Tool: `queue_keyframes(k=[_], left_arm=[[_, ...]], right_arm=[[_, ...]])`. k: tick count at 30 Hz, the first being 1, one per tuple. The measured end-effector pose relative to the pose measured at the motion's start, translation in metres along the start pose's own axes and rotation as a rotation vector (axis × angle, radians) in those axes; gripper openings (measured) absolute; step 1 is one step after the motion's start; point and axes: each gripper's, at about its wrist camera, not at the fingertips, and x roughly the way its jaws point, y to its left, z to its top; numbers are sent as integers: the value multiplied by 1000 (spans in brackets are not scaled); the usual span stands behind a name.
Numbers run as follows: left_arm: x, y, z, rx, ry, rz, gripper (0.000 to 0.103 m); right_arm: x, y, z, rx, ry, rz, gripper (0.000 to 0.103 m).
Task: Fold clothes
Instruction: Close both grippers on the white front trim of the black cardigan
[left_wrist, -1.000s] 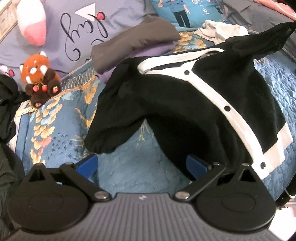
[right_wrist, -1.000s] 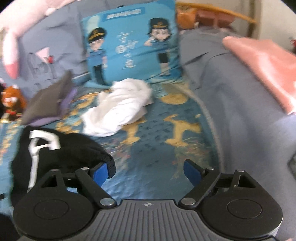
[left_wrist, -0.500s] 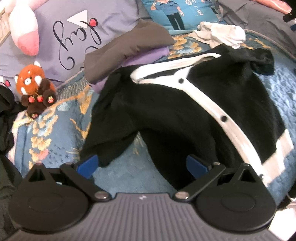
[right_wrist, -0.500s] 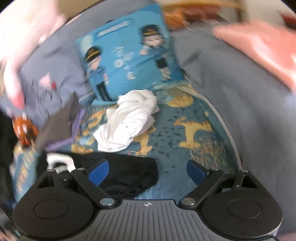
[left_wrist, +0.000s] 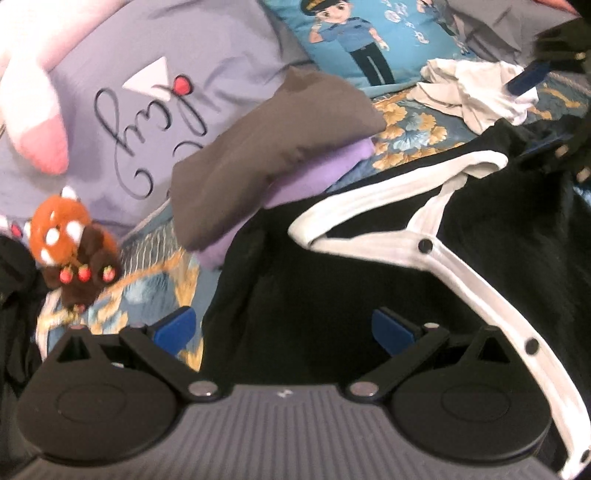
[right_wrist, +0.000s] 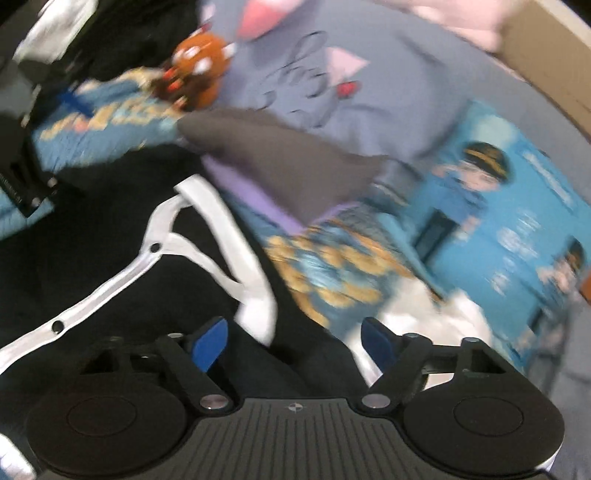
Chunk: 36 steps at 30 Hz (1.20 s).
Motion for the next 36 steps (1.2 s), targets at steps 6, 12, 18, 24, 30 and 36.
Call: queue_keyframes(k=[6,12,18,24,30,36], left_arm=[[22,-20,6,112,-111,-59,103],[37,-29,13,221,-273,-143,103],[56,-11,30,149,-290,-173,102],[78,-5,37,152,-237,-109,93],[87,-16,32,200,-212,-146,93],[110,-23,38,200,-146,-135,73]], right_arm=[[42,4,3,85,68,-8,45],[45,3,0,185,59,32,28],[23,-5,5,213,-29,25,28],[24,-11,3,206,-27,12,31],[42,0,1,165,36,-6,32],[48,4,-1,137,66,-66,8]])
